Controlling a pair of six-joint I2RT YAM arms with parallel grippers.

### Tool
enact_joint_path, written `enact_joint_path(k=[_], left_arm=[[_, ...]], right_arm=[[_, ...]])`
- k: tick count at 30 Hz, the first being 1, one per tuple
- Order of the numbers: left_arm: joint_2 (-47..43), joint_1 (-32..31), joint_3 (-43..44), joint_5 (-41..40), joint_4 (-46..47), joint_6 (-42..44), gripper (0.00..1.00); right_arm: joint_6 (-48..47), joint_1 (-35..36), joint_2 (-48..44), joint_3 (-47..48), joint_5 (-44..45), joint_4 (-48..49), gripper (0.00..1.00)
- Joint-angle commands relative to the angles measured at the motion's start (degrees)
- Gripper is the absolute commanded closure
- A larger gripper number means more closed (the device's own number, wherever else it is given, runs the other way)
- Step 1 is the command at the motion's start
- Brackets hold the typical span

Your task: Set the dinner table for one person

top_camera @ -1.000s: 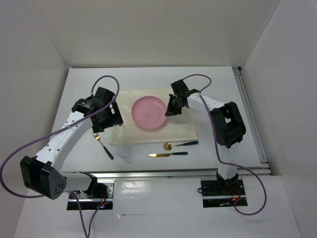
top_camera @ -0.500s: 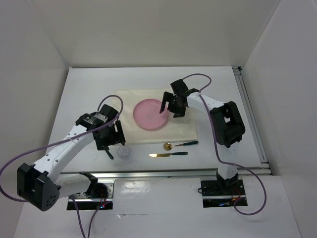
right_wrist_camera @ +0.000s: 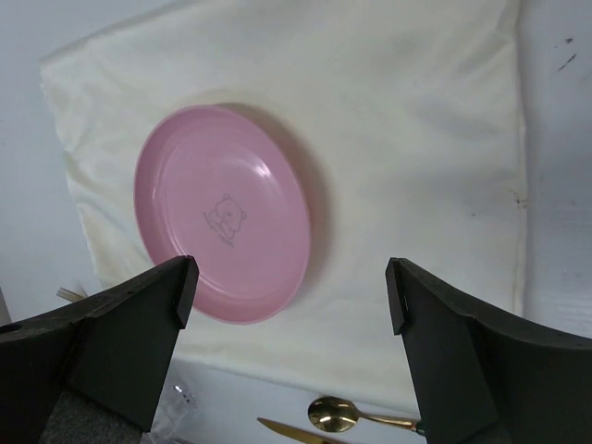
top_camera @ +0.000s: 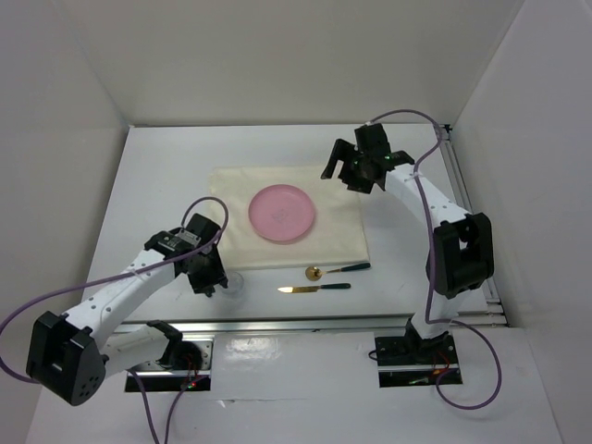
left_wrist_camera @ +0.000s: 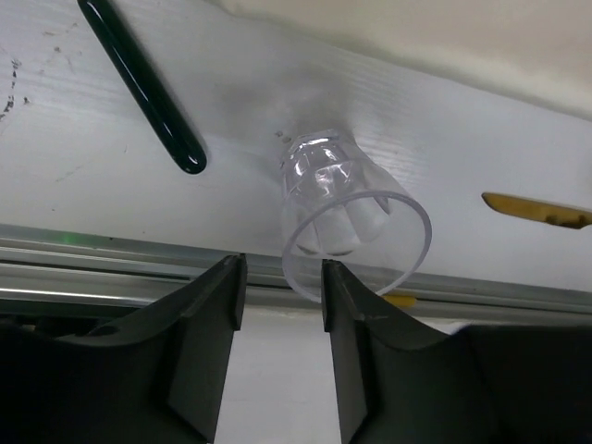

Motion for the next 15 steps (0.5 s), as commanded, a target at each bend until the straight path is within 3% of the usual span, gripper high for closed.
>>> enact_joint_path(k=[1, 3, 6, 8, 15], left_arm=[[0.1, -0.3, -1.6, 1.0, 3.1, -1.8, 0.50], [0.1, -0.3, -2.1, 0.3, 3.1, -2.4, 0.57], [0.1, -0.3, -1.3, -1.0, 2.3, -2.4, 0.77], [0.1, -0.3, 1.0, -2.4, 0.4, -2.4, 0.97], [2.0, -0.3, 16.4, -5.1, -8.0, 0.6, 1.00]], right_arm=[[-0.5, -0.8, -1.9, 1.2, 0.8, -1.5, 0.04], [-0.5, -1.4, -1.9, 1.2, 0.8, -1.5, 0.04], [-0.5, -1.4, -2.4, 1.2, 0.8, -2.2, 0.04], [-0.5, -1.4, -2.9, 0.7, 0.8, -2.2, 0.04], [-1.6, -3.2, -4.6, 0.7, 0.8, -3.4, 0.04]])
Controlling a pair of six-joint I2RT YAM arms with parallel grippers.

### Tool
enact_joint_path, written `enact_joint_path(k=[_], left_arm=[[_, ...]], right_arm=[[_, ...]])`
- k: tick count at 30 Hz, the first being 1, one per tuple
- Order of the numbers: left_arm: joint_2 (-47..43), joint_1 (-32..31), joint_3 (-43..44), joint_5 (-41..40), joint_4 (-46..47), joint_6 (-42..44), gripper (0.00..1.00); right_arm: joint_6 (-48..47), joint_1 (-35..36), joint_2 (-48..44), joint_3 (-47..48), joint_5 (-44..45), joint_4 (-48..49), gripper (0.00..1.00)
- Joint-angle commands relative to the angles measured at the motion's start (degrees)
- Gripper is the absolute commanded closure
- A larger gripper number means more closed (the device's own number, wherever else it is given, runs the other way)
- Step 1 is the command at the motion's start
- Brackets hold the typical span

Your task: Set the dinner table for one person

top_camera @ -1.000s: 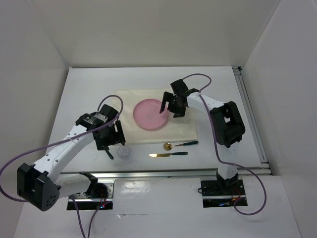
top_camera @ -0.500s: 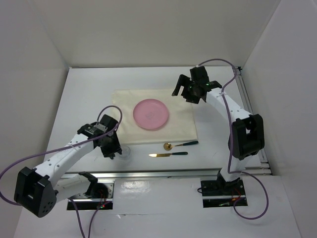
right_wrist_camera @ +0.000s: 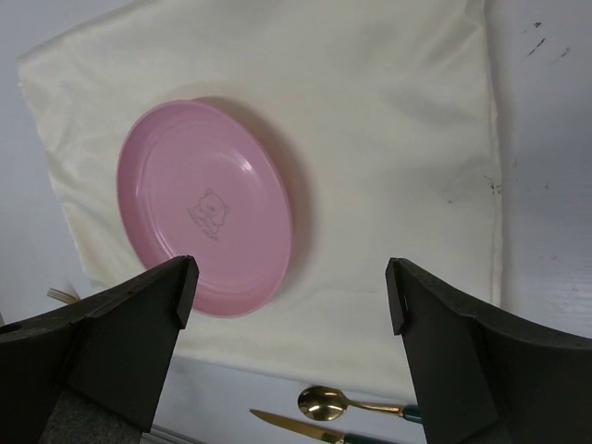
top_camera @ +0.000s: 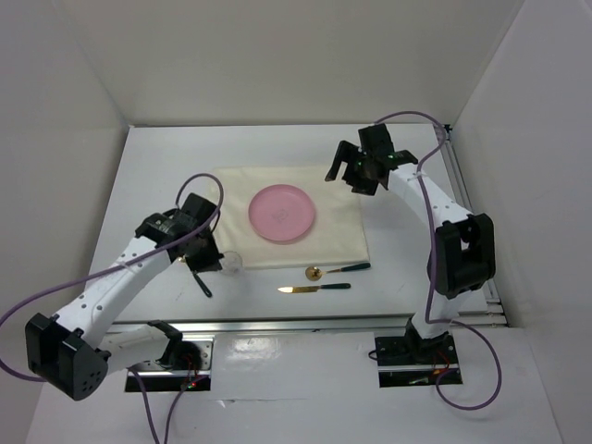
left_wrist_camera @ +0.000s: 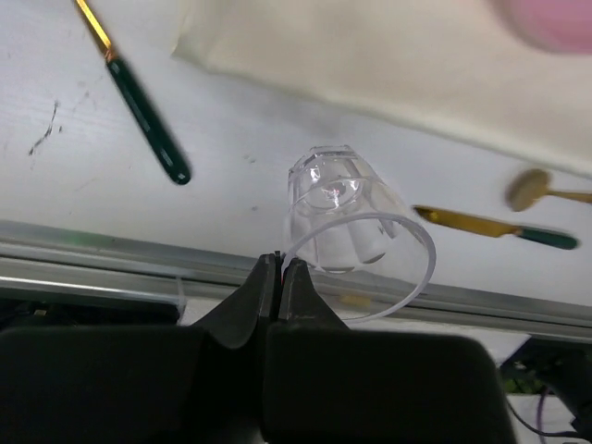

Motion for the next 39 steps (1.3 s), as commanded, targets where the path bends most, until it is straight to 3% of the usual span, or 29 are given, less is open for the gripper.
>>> enact_joint_path(k=[1, 9, 22, 28, 39], left_arm=[[1.6, -0.2, 9.8, -1.8, -4.2, 2.2, 1.00], [18.0, 0.8, 32.6, -5.4, -5.3, 4.6, 1.00], [53.4, -2.6, 73.7, 8.9, 5.2, 13.2, 1.00], [66.0, -3.7, 81.8, 15.5, 15.1, 13.7, 1.00], [76.9, -7.2, 85.5, 10.3, 20.4, 12.4, 1.00]], right_arm=[[-1.2, -1.8, -4.6, 1.3, 0.7, -1.1, 0.04], [-3.1, -3.8, -8.1, 1.3, 2.4, -3.4, 0.04], [-4.1, -9.7, -13.2, -5.6, 0.5, -5.2, 0.04], [-3.4, -10.2, -13.2, -7.5, -0.8, -7.0, 0.04], [-4.5, -10.8, -17.6, -8.0, 0.0, -10.5, 0.04]])
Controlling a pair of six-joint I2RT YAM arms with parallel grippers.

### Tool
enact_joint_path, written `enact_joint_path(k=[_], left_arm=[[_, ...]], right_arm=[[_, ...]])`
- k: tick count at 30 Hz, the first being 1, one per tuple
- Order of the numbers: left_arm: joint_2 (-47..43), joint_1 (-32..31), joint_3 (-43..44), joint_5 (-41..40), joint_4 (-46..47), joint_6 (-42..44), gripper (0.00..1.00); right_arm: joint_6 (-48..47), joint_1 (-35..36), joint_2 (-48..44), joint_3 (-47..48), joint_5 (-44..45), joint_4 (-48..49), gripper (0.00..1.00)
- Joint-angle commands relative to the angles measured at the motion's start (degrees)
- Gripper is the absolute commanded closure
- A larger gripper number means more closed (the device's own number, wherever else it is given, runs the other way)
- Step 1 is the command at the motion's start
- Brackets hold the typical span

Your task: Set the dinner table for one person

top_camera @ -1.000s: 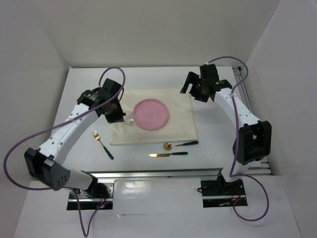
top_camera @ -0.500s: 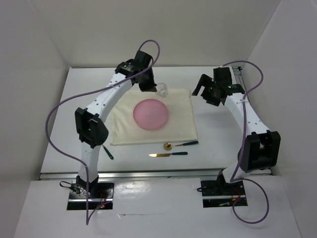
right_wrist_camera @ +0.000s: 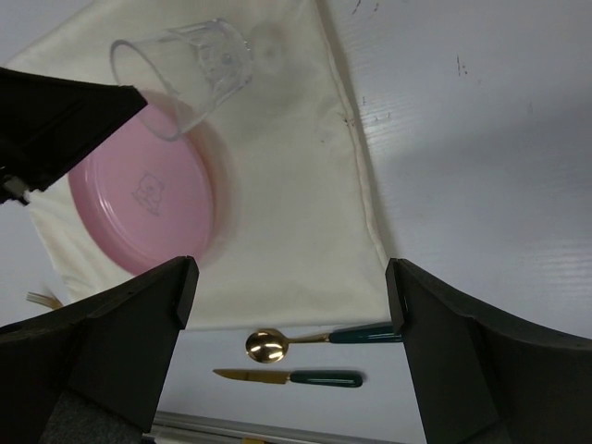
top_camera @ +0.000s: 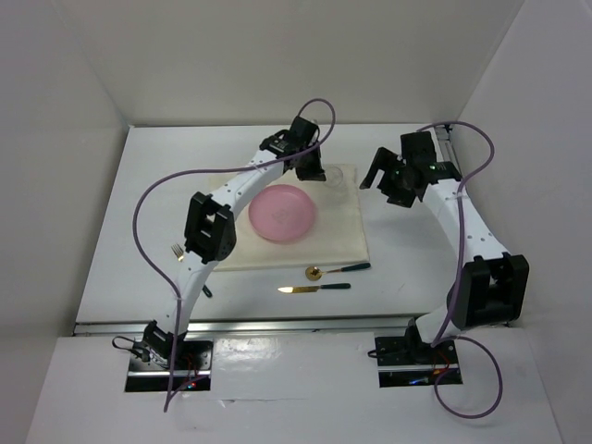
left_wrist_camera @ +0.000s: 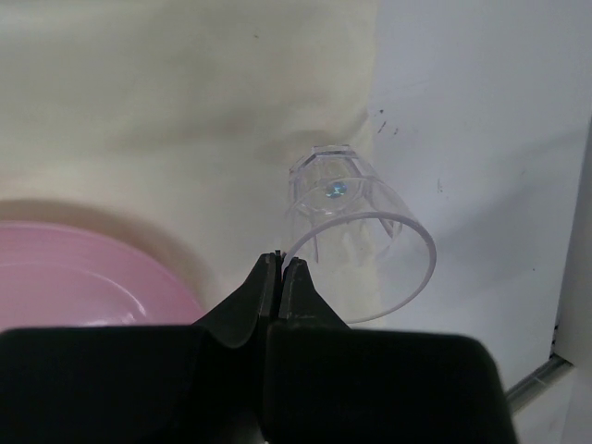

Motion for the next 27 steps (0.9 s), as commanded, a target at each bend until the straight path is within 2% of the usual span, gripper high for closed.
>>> enact_joint_path(k=[1, 3, 10, 21, 22, 23, 25, 26, 27], left_arm=[[0.8, -1.6, 1.6, -3.6, 3.6, 0.4, 1.00], [1.5, -2.4, 1.6, -7.1, 3.1, 0.4, 1.00], [2.8, -2.4, 1.6, -11.2, 3.1, -0.1, 1.00], [6.4, -2.9, 6.1, -12.0, 2.4, 1.5, 1.00], [7.1, -2.9, 6.1, -12.0, 1.9, 2.2, 0.97], [7.1, -2.9, 6.1, -12.0, 1.9, 2.2, 0.83], [7.6, -2.9, 6.1, -10.7, 1.9, 2.2, 0.68], [7.6, -2.9, 6.1, -10.2, 1.9, 2.2, 0.54], [7.6, -2.9, 6.1, -9.6, 1.9, 2.7, 0.51]], right_arm=[[-1.1, -0.7, -3.6, -0.5, 0.1, -1.5, 0.04], [-1.1, -0.7, -3.6, -0.5, 0.1, -2.7, 0.04], [-0.5, -0.7, -4.1, -0.5, 0.1, -3.3, 0.04], [-0.5, -0.7, -5.2, -1.1, 1.2, -4.5, 0.04], [-0.5, -0.7, -5.2, -1.6, 1.2, -4.0, 0.04], [-0.5, -0.7, -5.2, -1.6, 1.2, -4.0, 0.04], [0.1, -0.7, -5.8, -2.1, 1.2, -4.0, 0.04], [0.1, -0.7, -5.8, -2.6, 1.2, -4.0, 0.04], [0.1, -0.7, -5.8, -2.6, 1.2, -4.0, 0.04]])
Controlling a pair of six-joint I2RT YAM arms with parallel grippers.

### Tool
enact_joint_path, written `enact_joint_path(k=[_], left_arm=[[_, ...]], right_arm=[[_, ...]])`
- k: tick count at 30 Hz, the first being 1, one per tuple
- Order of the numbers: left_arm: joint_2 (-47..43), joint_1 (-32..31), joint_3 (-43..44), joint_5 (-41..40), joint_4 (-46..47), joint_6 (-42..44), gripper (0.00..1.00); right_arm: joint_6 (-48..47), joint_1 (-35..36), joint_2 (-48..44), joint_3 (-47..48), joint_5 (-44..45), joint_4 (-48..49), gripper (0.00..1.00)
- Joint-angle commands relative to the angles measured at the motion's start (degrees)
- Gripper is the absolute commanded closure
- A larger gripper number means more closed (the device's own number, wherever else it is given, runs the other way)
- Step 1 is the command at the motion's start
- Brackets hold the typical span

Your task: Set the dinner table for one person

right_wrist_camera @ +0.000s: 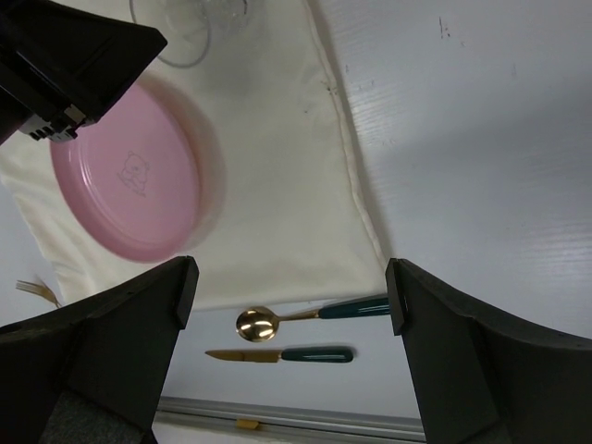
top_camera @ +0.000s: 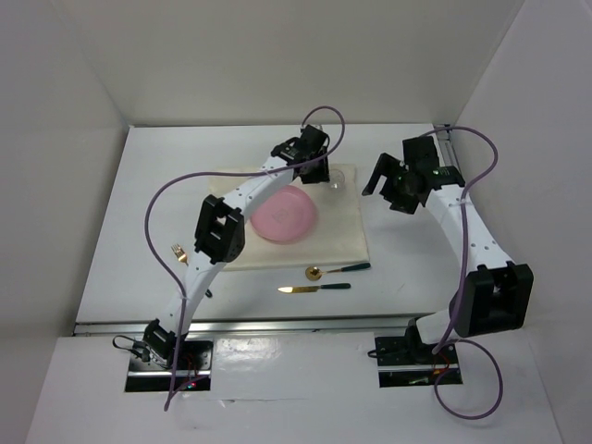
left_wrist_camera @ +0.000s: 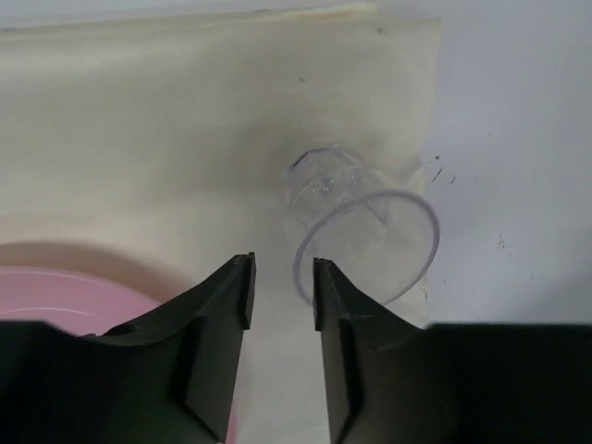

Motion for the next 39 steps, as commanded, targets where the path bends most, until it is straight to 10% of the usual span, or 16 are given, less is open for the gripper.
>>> enact_joint_path(k=[1, 18, 24, 32, 39], left_arm=[[0.7, -0.2, 2.0, 2.5, 1.3, 1.2, 0.47], [-26.6, 1.2, -13.2, -2.0, -4.9, 1.2, 0.13], [-42.7, 4.8, -37.3, -13.9, -16.0, -10.9, 0.17], [-65.5, 14.6, -78.0, -9.0, -19.5, -23.1, 0.11], [-72.6, 15.6, -91.8, -8.4, -18.8, -24.1, 0.08]], right_arm=[[0.1, -0.5, -2.9, -0.7, 0.8, -1.1, 0.04], [2.8, -0.5, -7.0, -4.7, 0.8, 7.1, 0.04], [3.4, -0.5, -8.0, -8.7, 0.1, 12.2, 0.04], [2.8, 0.1, -7.2, -11.7, -1.7, 14.5, 0.04], [1.6, 0.6, -5.4, -11.7, -2.8, 13.9, 0.04]])
